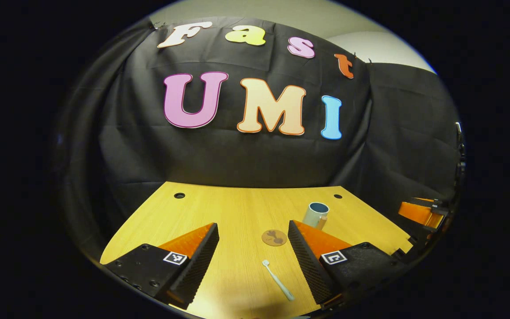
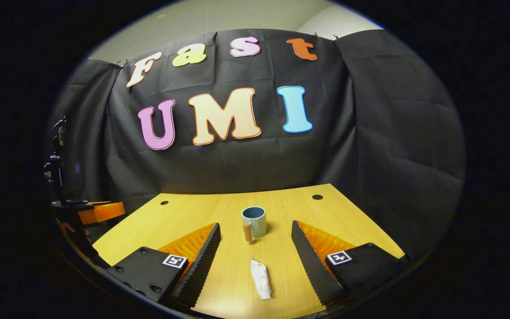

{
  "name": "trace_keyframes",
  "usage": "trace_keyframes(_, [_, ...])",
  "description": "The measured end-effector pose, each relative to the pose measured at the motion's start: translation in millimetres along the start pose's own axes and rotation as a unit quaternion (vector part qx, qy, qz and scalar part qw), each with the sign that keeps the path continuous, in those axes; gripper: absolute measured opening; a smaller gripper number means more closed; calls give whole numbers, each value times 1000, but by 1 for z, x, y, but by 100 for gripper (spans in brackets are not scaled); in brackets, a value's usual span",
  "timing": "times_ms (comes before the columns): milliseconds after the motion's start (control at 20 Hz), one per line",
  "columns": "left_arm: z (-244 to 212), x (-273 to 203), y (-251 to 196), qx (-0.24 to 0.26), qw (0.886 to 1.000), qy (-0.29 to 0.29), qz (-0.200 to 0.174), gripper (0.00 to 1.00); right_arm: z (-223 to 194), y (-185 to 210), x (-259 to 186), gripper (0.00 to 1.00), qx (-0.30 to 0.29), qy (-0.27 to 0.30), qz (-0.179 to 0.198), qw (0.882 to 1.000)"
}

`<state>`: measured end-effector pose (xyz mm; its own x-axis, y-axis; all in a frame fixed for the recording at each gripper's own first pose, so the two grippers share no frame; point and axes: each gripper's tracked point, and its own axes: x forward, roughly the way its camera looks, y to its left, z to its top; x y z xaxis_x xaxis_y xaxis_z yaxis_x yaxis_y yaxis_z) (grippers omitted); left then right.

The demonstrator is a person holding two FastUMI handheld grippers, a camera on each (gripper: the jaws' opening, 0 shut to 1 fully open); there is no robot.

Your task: Put the toothbrush and toothpaste on the desktop into the cup, then pick up the cup and place it on the coaster on the desktop.

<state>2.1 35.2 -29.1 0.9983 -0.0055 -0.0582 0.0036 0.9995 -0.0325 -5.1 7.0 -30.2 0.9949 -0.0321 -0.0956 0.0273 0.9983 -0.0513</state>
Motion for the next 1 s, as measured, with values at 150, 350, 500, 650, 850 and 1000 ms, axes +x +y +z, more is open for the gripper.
trace_keyframes(150, [-4,2,-2,-4,1000,5,2,93,-5,-4,1,98,0,11,1,1000])
trace_keyframes(350, [-4,3,-5,6,1000,5,1,93,-11,-6,7,98,-4,24,2,1000])
trace_keyframes(500, [-5,3,-4,21,1000,7,-5,94,-21,-11,13,98,-13,33,-3,999])
trace_keyframes(650, [-11,0,0,36,999,16,-11,94,-34,-12,23,99,-22,45,0,999])
trace_keyframes(850, [-14,-2,7,33,999,25,5,94,-55,-10,38,98,-18,73,19,997])
trace_keyframes(1000, [-14,-2,6,21,999,26,19,94,-69,-7,50,99,-14,93,33,995])
